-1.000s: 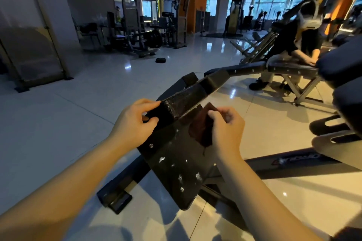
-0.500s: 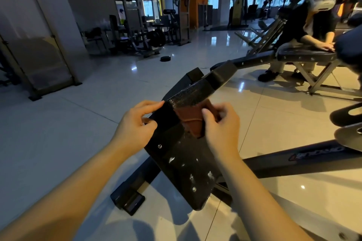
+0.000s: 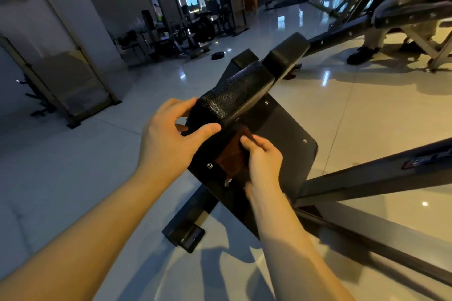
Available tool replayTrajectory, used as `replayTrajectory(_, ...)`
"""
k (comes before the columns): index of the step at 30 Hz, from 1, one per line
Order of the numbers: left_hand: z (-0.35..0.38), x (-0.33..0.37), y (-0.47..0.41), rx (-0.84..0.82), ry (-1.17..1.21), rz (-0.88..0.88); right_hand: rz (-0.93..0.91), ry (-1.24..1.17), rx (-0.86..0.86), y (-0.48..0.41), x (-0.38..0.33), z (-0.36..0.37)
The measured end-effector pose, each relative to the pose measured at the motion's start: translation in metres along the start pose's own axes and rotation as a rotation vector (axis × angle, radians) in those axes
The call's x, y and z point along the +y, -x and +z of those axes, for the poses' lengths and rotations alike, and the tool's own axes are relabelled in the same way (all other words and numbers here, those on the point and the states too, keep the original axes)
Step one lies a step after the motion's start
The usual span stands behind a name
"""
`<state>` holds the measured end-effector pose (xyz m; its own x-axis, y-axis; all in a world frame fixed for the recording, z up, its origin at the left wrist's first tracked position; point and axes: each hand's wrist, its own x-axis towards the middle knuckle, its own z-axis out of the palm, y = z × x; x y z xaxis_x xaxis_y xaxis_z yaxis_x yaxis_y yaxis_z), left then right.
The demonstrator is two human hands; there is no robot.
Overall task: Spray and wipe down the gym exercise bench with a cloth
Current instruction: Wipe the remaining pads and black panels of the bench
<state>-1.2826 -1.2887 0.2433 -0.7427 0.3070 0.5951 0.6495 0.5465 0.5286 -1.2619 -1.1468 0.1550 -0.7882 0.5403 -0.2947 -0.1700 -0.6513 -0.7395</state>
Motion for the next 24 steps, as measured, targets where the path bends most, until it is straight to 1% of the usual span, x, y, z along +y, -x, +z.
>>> replayTrajectory(4, 0.003, 0.001, 0.003, 0.021, 0.017, 0.012, -0.154, -0.122, 0.038, -0.018, -0.009, 0.012)
replayTrajectory(6, 0.004, 0.000, 0.004, 0.025, 0.023, 0.007, -0.269, -0.077, 0.043, -0.016, -0.014, 0.012)
replayTrajectory(8, 0.004, 0.001, 0.003, 0.029, 0.027, 0.007, -0.364, 0.019, 0.006, 0.003, -0.011, 0.013)
replayTrajectory(11, 0.001, 0.003, 0.001, 0.025, 0.026, 0.017, -0.388, 0.037, -0.064, 0.041, 0.011, 0.017)
replayTrajectory(13, 0.001, 0.004, 0.001, 0.016, 0.017, 0.016, -0.450, 0.038, -0.046, 0.045, 0.014, 0.017)
replayTrajectory(15, 0.002, 0.005, 0.001, 0.014, 0.026, 0.003, -0.545, 0.080, -0.004, 0.024, 0.000, 0.016)
replayTrajectory(16, 0.002, 0.005, 0.001, 0.015, 0.031, -0.002, -0.559, 0.092, 0.025, 0.008, -0.010, 0.016)
replayTrajectory(18, 0.003, 0.006, 0.001, 0.019, 0.034, -0.008, -0.535, 0.125, 0.071, -0.027, -0.024, 0.016)
replayTrajectory(20, 0.004, 0.007, 0.002, 0.024, 0.037, -0.013, -0.435, 0.149, 0.102, -0.051, -0.018, 0.018)
replayTrajectory(23, 0.004, 0.007, 0.004, 0.033, 0.047, -0.020, -0.208, 0.093, 0.039, -0.041, 0.011, 0.023)
replayTrajectory(24, 0.005, 0.008, 0.004, 0.034, 0.046, -0.022, -0.191, 0.067, 0.013, -0.026, 0.014, 0.022)
